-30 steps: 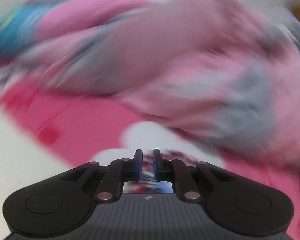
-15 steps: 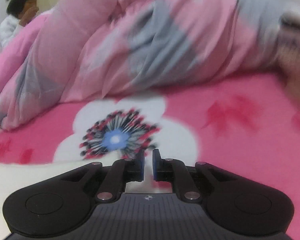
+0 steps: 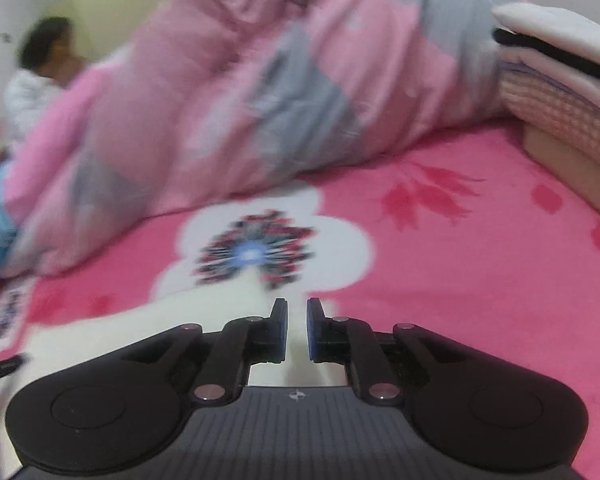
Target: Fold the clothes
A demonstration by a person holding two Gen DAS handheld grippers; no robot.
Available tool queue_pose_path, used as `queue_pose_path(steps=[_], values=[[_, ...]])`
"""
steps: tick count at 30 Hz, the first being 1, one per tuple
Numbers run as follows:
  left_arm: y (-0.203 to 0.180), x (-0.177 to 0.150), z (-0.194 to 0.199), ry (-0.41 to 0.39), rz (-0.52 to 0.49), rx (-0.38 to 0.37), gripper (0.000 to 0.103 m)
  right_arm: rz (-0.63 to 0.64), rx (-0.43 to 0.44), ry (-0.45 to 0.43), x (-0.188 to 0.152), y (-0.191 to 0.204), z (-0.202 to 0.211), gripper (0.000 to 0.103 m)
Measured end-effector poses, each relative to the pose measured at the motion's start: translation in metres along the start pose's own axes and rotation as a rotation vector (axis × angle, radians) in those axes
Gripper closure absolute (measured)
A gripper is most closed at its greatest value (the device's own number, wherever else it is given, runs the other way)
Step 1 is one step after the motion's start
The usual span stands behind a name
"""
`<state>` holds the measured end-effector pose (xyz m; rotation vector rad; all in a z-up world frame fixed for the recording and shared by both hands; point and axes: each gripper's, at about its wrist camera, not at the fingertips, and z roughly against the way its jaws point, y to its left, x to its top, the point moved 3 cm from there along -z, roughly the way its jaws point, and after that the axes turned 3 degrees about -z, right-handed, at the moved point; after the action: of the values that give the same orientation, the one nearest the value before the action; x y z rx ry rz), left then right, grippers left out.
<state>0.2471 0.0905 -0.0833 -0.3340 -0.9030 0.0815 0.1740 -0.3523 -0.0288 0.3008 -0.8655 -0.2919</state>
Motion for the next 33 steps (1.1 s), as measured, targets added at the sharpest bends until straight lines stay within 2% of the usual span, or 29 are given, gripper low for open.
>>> queue_pose_path(steps=[3, 5, 7, 8, 10, 11, 12, 18, 20, 22, 25, 28, 31, 32, 33], values=[[0.001, 0.001, -0.001, 0.005, 0.008, -0.014, 0.06, 0.063, 0.111, 0.027, -0.023, 0.014, 0.016, 0.085], [0.002, 0.001, -0.001, 0.009, 0.013, -0.031, 0.054, 0.055, 0.101, 0.073, -0.037, 0.005, 0.016, 0.082], [0.001, 0.002, -0.003, 0.017, 0.004, -0.059, 0.041, -0.065, 0.068, 0.075, -0.046, -0.019, 0.019, 0.091], [-0.001, 0.002, -0.003, 0.021, -0.01, -0.071, 0.038, -0.131, 0.051, 0.073, -0.051, -0.032, 0.021, 0.092], [-0.004, 0.001, -0.002, 0.02, -0.026, -0.073, 0.036, -0.288, 0.078, 0.042, -0.049, -0.048, 0.042, 0.089], [-0.005, 0.001, -0.001, 0.018, -0.031, -0.069, 0.036, -0.321, 0.085, 0.02, -0.052, -0.049, 0.056, 0.085], [-0.006, 0.001, 0.001, 0.013, -0.035, -0.066, 0.036, -0.321, 0.081, 0.007, -0.055, -0.048, 0.069, 0.082], [-0.002, 0.004, 0.035, -0.038, -0.008, -0.063, 0.036, -0.225, 0.016, -0.063, -0.092, -0.046, 0.141, 0.081], [-0.005, -0.001, 0.055, -0.04, -0.026, -0.076, 0.036, -0.171, -0.027, -0.077, -0.101, -0.047, 0.154, 0.08], [-0.012, -0.008, 0.075, -0.02, -0.047, -0.104, 0.036, -0.14, -0.035, -0.095, -0.105, -0.048, 0.164, 0.08], [-0.026, -0.025, 0.103, 0.026, -0.114, -0.146, 0.036, -0.095, 0.005, -0.119, -0.102, -0.039, 0.164, 0.08], [-0.033, -0.049, 0.132, 0.057, -0.193, -0.116, 0.036, -0.025, 0.074, -0.133, -0.105, -0.02, 0.15, 0.08], [-0.018, -0.072, 0.157, 0.086, -0.148, -0.086, 0.036, -0.069, 0.177, -0.117, -0.114, -0.018, 0.124, 0.081], [-0.007, -0.079, 0.166, 0.09, -0.107, -0.08, 0.036, -0.099, 0.197, -0.105, -0.119, -0.023, 0.114, 0.081], [0.004, -0.085, 0.175, 0.093, -0.064, -0.072, 0.036, -0.127, 0.179, -0.085, -0.127, -0.035, 0.1, 0.086]])
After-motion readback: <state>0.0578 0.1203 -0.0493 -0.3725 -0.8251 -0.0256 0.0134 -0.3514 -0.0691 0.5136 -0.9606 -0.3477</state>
